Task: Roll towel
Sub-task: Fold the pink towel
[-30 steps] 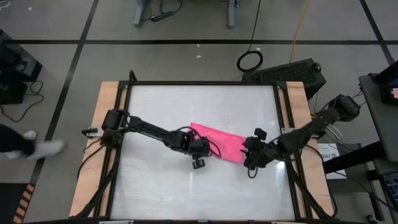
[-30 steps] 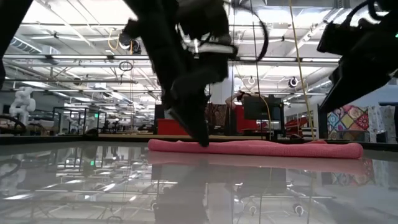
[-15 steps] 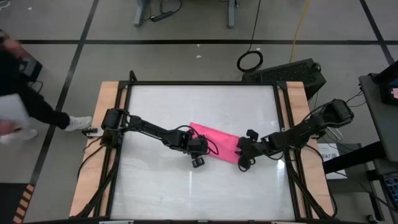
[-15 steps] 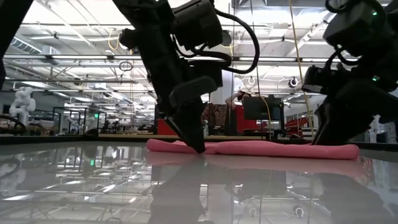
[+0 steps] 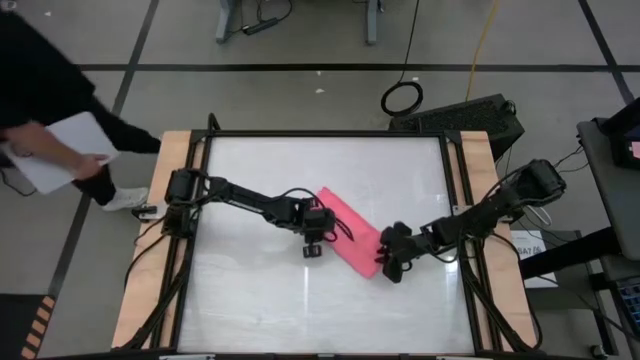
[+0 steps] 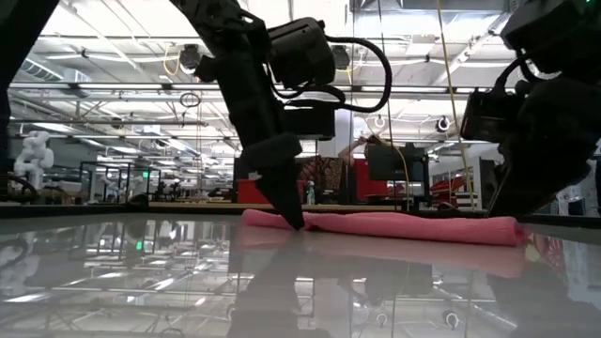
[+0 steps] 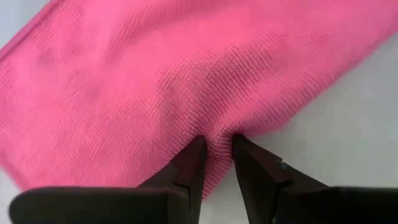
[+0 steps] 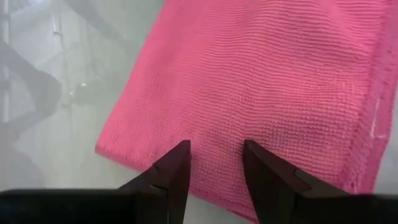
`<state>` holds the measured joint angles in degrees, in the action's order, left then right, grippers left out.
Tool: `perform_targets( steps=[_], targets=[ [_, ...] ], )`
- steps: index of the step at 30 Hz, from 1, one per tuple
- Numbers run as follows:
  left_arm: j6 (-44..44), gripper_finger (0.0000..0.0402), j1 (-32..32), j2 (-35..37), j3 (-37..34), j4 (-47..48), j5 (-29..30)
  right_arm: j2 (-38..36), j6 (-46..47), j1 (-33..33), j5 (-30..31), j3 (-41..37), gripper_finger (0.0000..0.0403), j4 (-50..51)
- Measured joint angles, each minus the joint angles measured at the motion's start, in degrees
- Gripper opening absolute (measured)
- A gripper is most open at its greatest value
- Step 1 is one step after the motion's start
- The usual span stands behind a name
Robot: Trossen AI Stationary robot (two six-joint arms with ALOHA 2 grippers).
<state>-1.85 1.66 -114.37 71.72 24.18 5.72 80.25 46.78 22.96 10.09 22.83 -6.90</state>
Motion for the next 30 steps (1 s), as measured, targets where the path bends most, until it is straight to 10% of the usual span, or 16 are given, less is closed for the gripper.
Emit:
perform_targets(
  steps=[15, 30],
  targets=[
    [19.02, 0.0093, -8.93, -0.29, 2.4, 3.74, -1.16, 6.44, 9.07, 2.29, 1.28, 1.49, 0.0138, -16.21],
    [0.88, 0.0093, -2.89, 4.21, 7.52, 6.64, -2.45, -1.37, -15.65, -3.86, 0.9, 5.66, 0.0138, 2.84]
  ],
)
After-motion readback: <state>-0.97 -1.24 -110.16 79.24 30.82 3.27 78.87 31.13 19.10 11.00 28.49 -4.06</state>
